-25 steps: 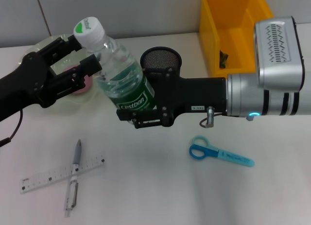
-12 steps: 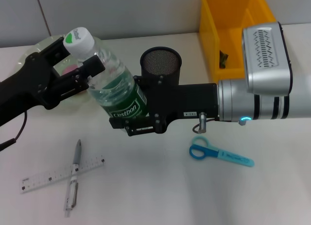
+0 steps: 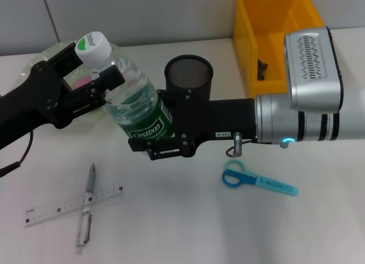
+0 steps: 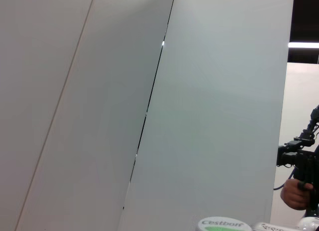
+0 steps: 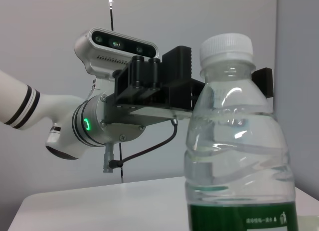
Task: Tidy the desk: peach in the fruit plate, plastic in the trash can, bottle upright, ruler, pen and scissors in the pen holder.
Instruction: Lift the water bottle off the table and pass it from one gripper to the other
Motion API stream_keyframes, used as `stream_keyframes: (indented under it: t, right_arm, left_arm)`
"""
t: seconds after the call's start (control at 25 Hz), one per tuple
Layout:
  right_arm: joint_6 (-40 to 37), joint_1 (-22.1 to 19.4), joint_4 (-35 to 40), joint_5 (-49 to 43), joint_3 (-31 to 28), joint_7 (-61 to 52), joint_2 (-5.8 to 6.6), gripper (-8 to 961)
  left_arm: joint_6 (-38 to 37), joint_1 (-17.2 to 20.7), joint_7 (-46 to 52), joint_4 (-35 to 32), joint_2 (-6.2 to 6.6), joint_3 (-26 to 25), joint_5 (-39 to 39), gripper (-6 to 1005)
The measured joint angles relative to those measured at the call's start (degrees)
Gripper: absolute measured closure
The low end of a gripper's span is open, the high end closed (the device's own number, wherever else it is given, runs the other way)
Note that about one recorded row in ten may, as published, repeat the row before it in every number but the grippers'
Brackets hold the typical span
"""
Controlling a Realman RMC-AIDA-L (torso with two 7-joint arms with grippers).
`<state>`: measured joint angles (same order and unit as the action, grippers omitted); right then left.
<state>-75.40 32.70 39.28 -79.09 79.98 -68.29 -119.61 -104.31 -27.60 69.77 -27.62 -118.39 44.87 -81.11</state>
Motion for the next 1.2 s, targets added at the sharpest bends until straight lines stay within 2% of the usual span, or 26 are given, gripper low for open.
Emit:
stream_keyframes:
  t: [0.68,1.12,1.2]
  right_arm:
    - [-0.18,-0.10,0.00,0.00,0.23,0.00,0.00,189]
    - [-0.19,-0.10,0.08,-0.03,0.27,-0.07,0.06,188]
    - [-0.20,-0.05,0.14,-0.04,0.33,-0.12,0.08,188]
  left_arm:
    - [0.16,-0.01,0.57,0.03,0.18,-0.28,-0.02,184]
    - [0.52,-0.11,0.85,0.10,0.18,-0.27,-0.03,565]
    - [0.52,-0.16,0.87,0.11,0.18,-0.26,-0.06,565]
